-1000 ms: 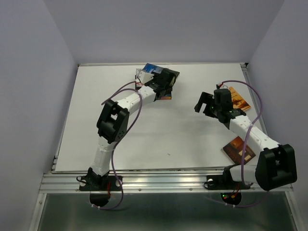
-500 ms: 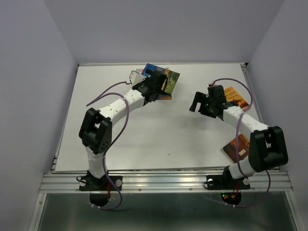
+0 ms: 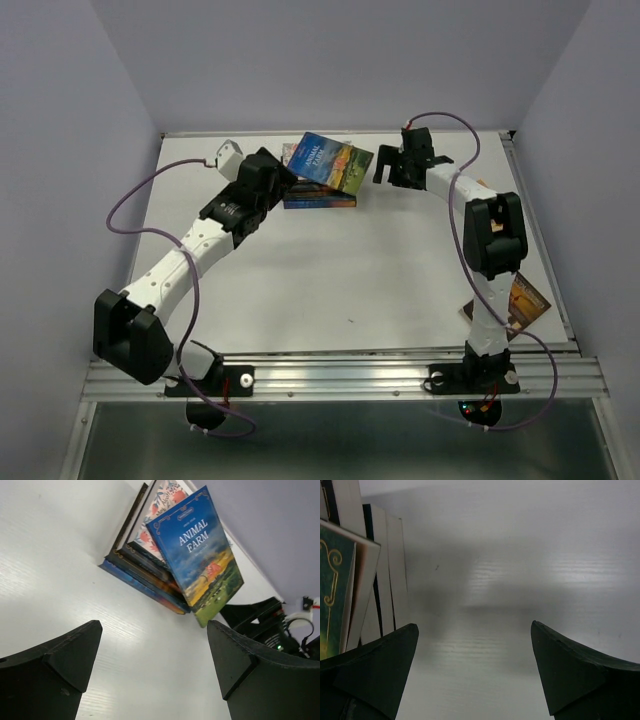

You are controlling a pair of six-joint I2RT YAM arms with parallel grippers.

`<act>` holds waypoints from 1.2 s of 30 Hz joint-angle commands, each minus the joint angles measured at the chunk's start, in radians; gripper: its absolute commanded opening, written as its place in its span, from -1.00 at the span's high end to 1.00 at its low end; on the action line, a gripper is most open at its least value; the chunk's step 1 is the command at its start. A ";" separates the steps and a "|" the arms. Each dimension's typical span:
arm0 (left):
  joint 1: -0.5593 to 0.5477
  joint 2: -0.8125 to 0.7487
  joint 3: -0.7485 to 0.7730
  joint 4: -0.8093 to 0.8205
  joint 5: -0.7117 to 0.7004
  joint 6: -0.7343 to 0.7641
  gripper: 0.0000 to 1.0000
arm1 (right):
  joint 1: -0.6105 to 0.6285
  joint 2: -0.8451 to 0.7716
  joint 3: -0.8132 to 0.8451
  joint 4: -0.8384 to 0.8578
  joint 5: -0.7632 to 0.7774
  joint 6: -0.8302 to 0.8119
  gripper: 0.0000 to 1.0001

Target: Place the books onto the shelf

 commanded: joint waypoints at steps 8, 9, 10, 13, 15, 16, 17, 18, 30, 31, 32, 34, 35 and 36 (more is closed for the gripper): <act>0.024 -0.212 -0.162 0.077 -0.072 0.155 -0.98 | -0.006 0.269 0.409 -0.047 -0.050 -0.088 -1.00; 0.027 -0.215 -0.163 0.077 -0.073 0.158 -0.98 | -0.006 0.281 0.453 -0.046 -0.056 -0.090 -1.00; 0.029 -0.212 -0.166 0.073 -0.073 0.157 -0.98 | -0.006 0.303 0.473 -0.046 -0.066 -0.094 -1.00; 0.035 -0.191 -0.168 0.062 -0.067 0.158 -0.98 | -0.006 0.334 0.545 -0.042 -0.089 -0.108 -1.00; 0.041 -0.178 -0.168 0.059 -0.046 0.163 -0.98 | -0.006 0.364 0.572 -0.033 -0.113 -0.119 -1.00; 0.042 -0.164 -0.166 0.060 -0.038 0.164 -0.98 | -0.006 0.375 0.596 -0.032 -0.128 -0.119 -1.00; 0.042 -0.158 -0.166 0.065 -0.026 0.175 -0.98 | -0.006 0.384 0.607 -0.030 -0.141 -0.125 -1.00; 0.045 -0.152 -0.163 0.066 -0.012 0.177 -0.98 | -0.006 0.400 0.616 -0.027 -0.152 -0.127 -1.00; 0.065 -0.057 -0.137 0.072 0.098 0.212 -0.98 | 0.024 0.464 0.705 0.033 -0.208 -0.166 -1.00; 0.065 -0.055 -0.137 0.073 0.103 0.213 -0.98 | 0.024 0.469 0.710 0.033 -0.186 -0.160 -1.00; 0.065 -0.054 -0.137 0.077 0.111 0.218 -0.98 | 0.024 0.469 0.713 0.033 -0.163 -0.150 -1.00; 0.065 -0.054 -0.134 0.085 0.129 0.232 -0.98 | 0.024 0.444 0.696 0.034 -0.080 -0.105 -1.00; 0.065 -0.054 -0.133 0.088 0.134 0.239 -0.98 | 0.024 0.444 0.684 0.034 -0.049 -0.105 -1.00; 0.065 -0.055 -0.131 0.092 0.141 0.247 -0.98 | 0.024 0.412 0.670 0.034 -0.020 -0.087 -1.00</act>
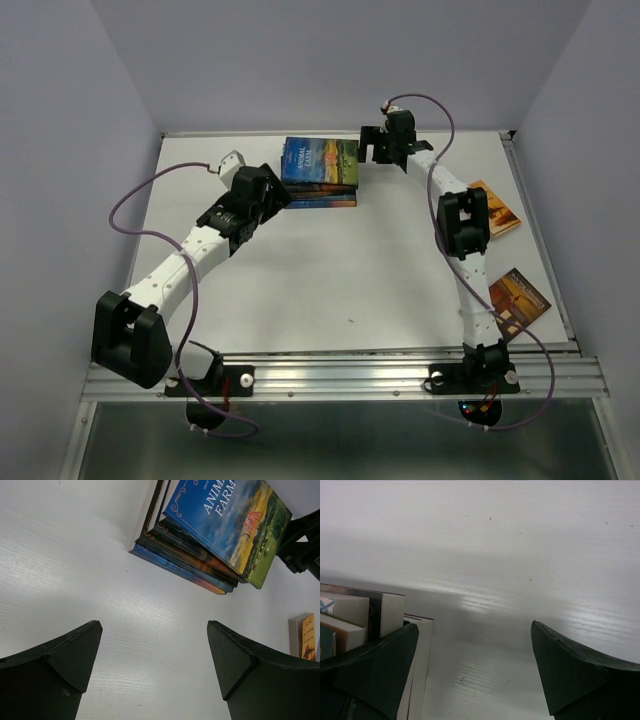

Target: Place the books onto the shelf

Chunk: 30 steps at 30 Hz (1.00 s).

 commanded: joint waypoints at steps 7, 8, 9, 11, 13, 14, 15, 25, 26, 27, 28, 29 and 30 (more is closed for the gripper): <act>0.003 -0.023 0.023 0.112 0.098 0.092 -0.98 | -0.047 -0.421 -0.347 0.019 0.390 0.247 -1.00; 0.003 -0.023 0.023 0.128 0.108 0.099 -0.98 | -0.061 -0.485 -0.515 0.019 0.392 0.279 -1.00; 0.003 -0.023 0.020 0.143 0.133 0.115 -0.98 | -0.095 -0.551 -0.605 0.017 0.384 0.337 -1.00; 0.003 -0.011 0.020 0.191 0.160 0.132 -0.98 | -0.123 -0.756 -0.787 0.017 0.378 0.402 -1.00; 0.002 0.012 0.022 0.243 0.189 0.149 -0.98 | -0.161 -0.893 -1.027 0.008 0.370 0.431 -1.00; 0.002 0.023 0.026 0.260 0.204 0.155 -0.98 | -0.175 -1.022 -1.099 0.000 0.360 0.446 -1.00; 0.002 0.032 0.028 0.280 0.216 0.160 -0.98 | -0.193 -1.084 -1.163 -0.009 0.343 0.460 -1.00; 0.000 0.205 0.115 0.367 0.394 0.158 -0.98 | -0.898 -1.487 -1.584 -0.230 0.208 0.473 -1.00; 0.000 0.217 0.126 0.367 0.404 0.160 -0.98 | -0.955 -1.487 -1.606 -0.230 0.186 0.463 -1.00; 0.000 0.222 0.131 0.366 0.411 0.158 -0.98 | -0.981 -1.485 -1.613 -0.230 0.206 0.469 -1.00; 0.000 0.225 0.134 0.364 0.413 0.157 -0.98 | -0.982 -1.478 -1.616 -0.230 0.221 0.474 -1.00; 0.000 0.228 0.138 0.360 0.410 0.155 -0.98 | -0.997 -1.470 -1.620 -0.224 0.229 0.476 -1.00; 0.000 0.228 0.143 0.355 0.402 0.158 -0.98 | -1.021 -1.461 -1.624 -0.222 0.241 0.477 -1.00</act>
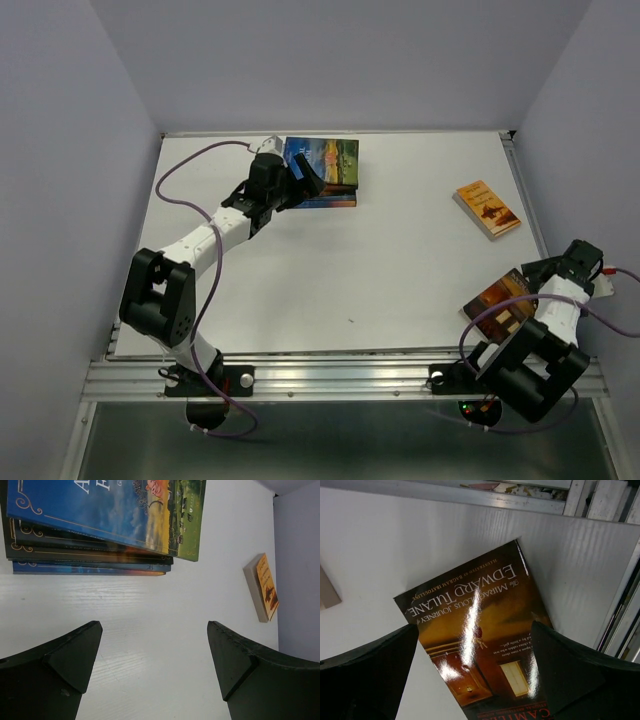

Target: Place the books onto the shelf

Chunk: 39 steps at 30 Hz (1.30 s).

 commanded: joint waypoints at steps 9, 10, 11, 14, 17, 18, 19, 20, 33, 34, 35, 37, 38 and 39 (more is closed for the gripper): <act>0.000 -0.003 0.096 0.009 0.002 0.032 -0.98 | -0.080 0.048 -0.141 0.128 -0.143 0.024 -1.00; 0.000 -0.001 0.098 0.005 0.002 0.032 -0.98 | -0.080 0.047 -0.149 0.130 -0.157 0.027 -1.00; 0.000 -0.001 0.098 0.000 0.002 0.034 -0.98 | -0.080 0.042 -0.160 0.130 -0.134 0.024 -1.00; 0.000 -0.006 0.092 0.000 -0.010 0.029 -0.98 | -0.080 0.025 -0.177 0.127 -0.077 -0.007 -1.00; 0.000 -0.006 0.092 -0.002 -0.010 0.029 -0.98 | -0.080 0.017 -0.184 0.137 -0.196 -0.031 -1.00; -0.001 -0.006 0.092 0.000 -0.009 0.028 -0.98 | -0.080 0.016 -0.190 0.137 -0.208 -0.030 -1.00; 0.000 -0.004 0.093 0.000 -0.004 0.025 -0.98 | -0.080 0.019 -0.200 0.146 -0.226 -0.031 -1.00; 0.000 -0.004 0.092 0.003 -0.003 0.025 -0.98 | -0.060 0.021 -0.212 0.156 -0.275 -0.027 -1.00; 0.000 -0.062 0.035 -0.005 -0.021 0.015 -0.98 | 0.218 -0.213 -0.434 0.157 -0.376 0.190 -1.00; -0.001 -0.064 0.029 -0.005 -0.021 0.014 -0.98 | 0.232 -0.214 -0.445 0.163 -0.384 0.199 -1.00; -0.001 -0.067 0.015 -0.008 -0.021 0.012 -0.98 | 0.250 -0.217 -0.456 0.171 -0.393 0.208 -1.00; -0.001 -0.075 0.001 -0.006 -0.010 0.006 -0.98 | 0.325 -0.216 -0.480 0.208 -0.398 0.251 -1.00; -0.001 -0.078 -0.006 -0.006 -0.007 0.003 -0.98 | 0.356 -0.213 -0.486 0.221 -0.399 0.268 -1.00; -0.001 -0.081 -0.020 -0.006 -0.006 0.000 -0.98 | 0.388 -0.205 -0.490 0.237 -0.399 0.285 -1.00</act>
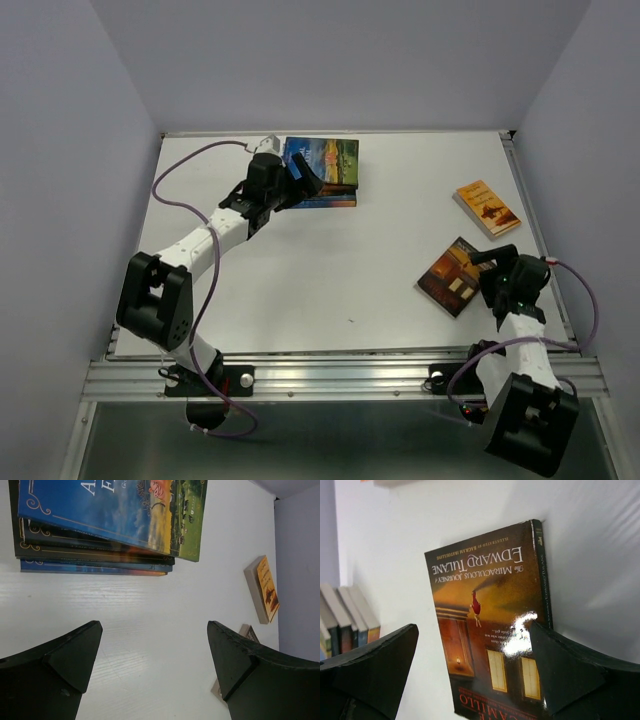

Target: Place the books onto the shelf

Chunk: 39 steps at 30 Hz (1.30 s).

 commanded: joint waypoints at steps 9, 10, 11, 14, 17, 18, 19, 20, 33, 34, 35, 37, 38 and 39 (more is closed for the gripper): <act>-0.004 -0.130 -0.116 0.020 -0.008 -0.032 -0.98 | 0.570 0.302 0.004 -0.014 0.015 0.218 -1.00; -0.006 -0.137 -0.121 0.020 -0.011 -0.032 -0.98 | 0.603 0.333 0.021 0.027 0.020 0.215 -1.00; -0.006 -0.152 -0.127 0.020 -0.012 -0.035 -0.98 | 0.661 0.364 0.059 0.047 0.018 0.212 -1.00; -0.007 -0.180 -0.150 0.018 -0.008 -0.040 -0.98 | 0.786 0.484 0.151 0.132 -0.011 0.181 -1.00; -0.010 -0.205 -0.164 0.003 -0.009 -0.044 -0.98 | 0.860 0.594 0.239 0.204 -0.060 0.089 -1.00; -0.013 -0.211 -0.179 0.003 -0.014 -0.043 -0.98 | 0.895 0.649 0.300 0.205 -0.098 0.042 -1.00; -0.013 -0.215 -0.189 0.001 -0.020 -0.043 -0.98 | 0.915 0.672 0.325 0.204 -0.101 0.029 -1.00; -0.015 -0.223 -0.204 -0.006 -0.025 -0.044 -0.98 | 0.944 0.691 0.366 0.201 -0.130 0.011 -1.00; -0.263 -0.252 -0.357 -0.040 -0.037 -0.173 -0.98 | 0.898 0.656 0.674 -0.095 0.241 -0.435 -1.00; -0.286 -0.239 -0.363 -0.029 -0.025 -0.185 -0.98 | 0.898 0.697 0.694 -0.085 0.226 -0.536 -1.00; -0.309 -0.232 -0.370 -0.025 -0.025 -0.201 -0.98 | 0.898 0.723 0.717 -0.078 0.210 -0.587 -1.00; -0.360 -0.219 -0.389 0.000 0.004 -0.227 -0.98 | 0.898 0.821 0.792 -0.074 0.120 -0.750 -1.00; -0.371 -0.206 -0.400 0.032 0.021 -0.235 -0.98 | 0.898 0.855 0.819 -0.077 0.080 -0.797 -1.00; -0.383 -0.199 -0.405 0.050 0.037 -0.239 -0.98 | 0.898 0.889 0.845 -0.080 0.069 -0.842 -1.00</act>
